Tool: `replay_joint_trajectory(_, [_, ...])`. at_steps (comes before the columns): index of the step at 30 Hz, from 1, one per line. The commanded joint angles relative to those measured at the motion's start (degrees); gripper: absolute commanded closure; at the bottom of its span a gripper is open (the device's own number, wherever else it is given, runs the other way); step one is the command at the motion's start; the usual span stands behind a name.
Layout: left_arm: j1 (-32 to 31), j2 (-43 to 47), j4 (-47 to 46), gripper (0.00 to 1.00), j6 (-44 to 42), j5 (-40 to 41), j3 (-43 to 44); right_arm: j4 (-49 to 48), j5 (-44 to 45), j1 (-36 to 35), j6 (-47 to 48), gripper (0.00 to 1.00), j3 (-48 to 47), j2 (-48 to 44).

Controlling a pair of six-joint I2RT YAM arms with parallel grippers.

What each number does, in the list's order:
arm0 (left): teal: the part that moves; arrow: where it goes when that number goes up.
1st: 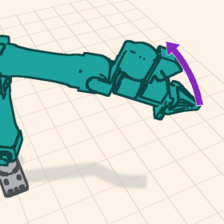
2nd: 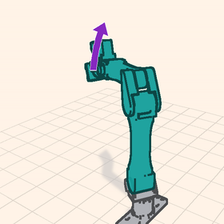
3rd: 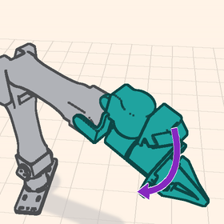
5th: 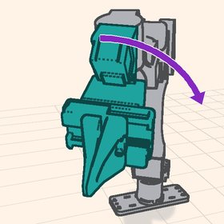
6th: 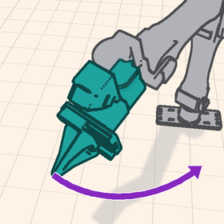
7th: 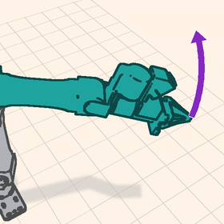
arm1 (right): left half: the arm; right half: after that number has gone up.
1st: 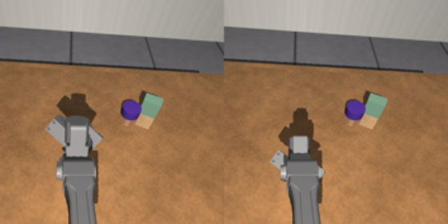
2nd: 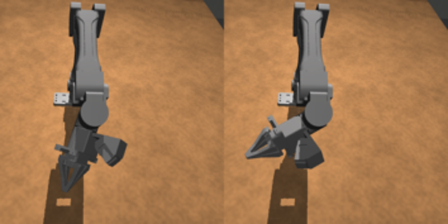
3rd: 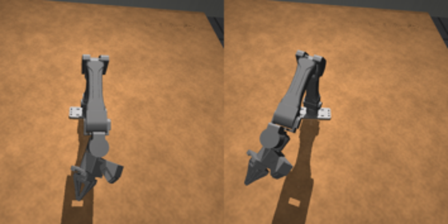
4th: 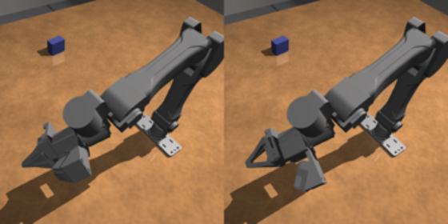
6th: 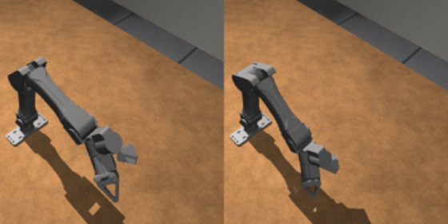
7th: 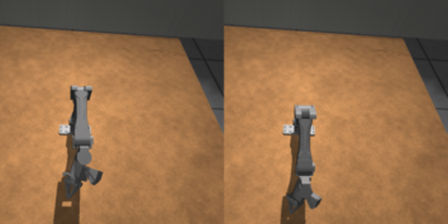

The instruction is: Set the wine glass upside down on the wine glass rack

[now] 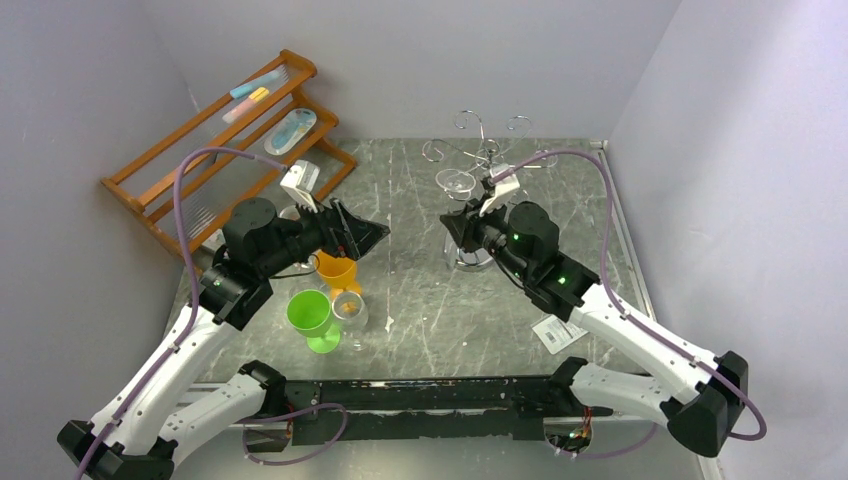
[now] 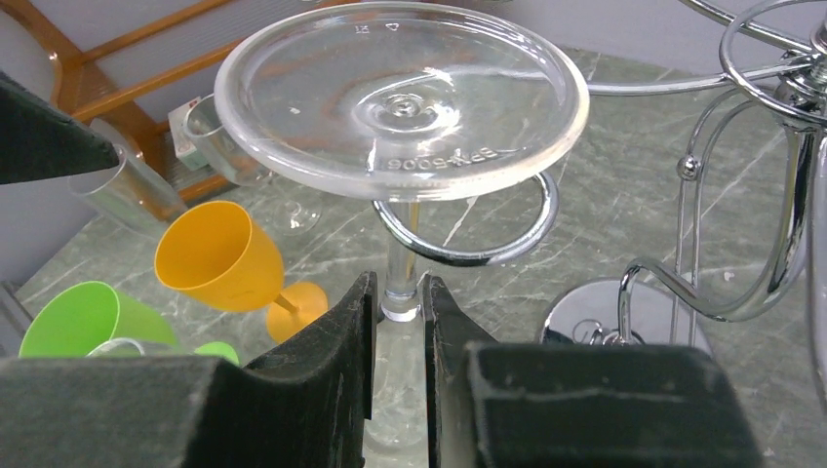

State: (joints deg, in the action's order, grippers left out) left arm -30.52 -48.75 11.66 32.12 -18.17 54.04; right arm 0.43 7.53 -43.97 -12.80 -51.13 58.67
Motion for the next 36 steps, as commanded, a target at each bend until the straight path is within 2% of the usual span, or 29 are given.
replay_joint_trajectory(1, [-0.1,0.0,1.2,0.03,-0.2,1.0,0.1,-1.6,-0.1,0.3,1.0,1.0,1.6,-3.0])
replay_joint_trajectory(13, [-0.1,-0.4,2.5,0.03,-0.6,1.8,0.9,-1.8,9.3,0.4,-0.7,1.0,5.3,-5.2])
replay_joint_trajectory(20, [-0.1,-0.3,3.5,0.03,-1.4,2.5,1.2,-1.1,10.2,0.4,-1.9,0.73,6.9,-5.7])
replay_joint_trajectory(23, [-0.1,-0.3,4.4,0.03,-1.9,2.8,1.1,-0.6,6.3,0.5,-1.6,0.61,7.1,-8.1])
replay_joint_trajectory(27, [-0.1,-0.2,5.4,0.03,-2.8,2.9,1.5,4.6,5.9,0.4,-2.3,0.42,6.9,-11.3])
replay_joint_trajectory(30, [-0.1,-0.4,6.9,0.03,-4.3,3.4,2.5,8.5,5.3,0.5,-3.0,0.38,6.9,-15.3])
replay_joint_trajectory(36, [-0.1,-0.1,10.0,0.03,-6.4,5.9,3.4,15.4,4.7,0.5,-7.1,0.38,7.2,-24.5])
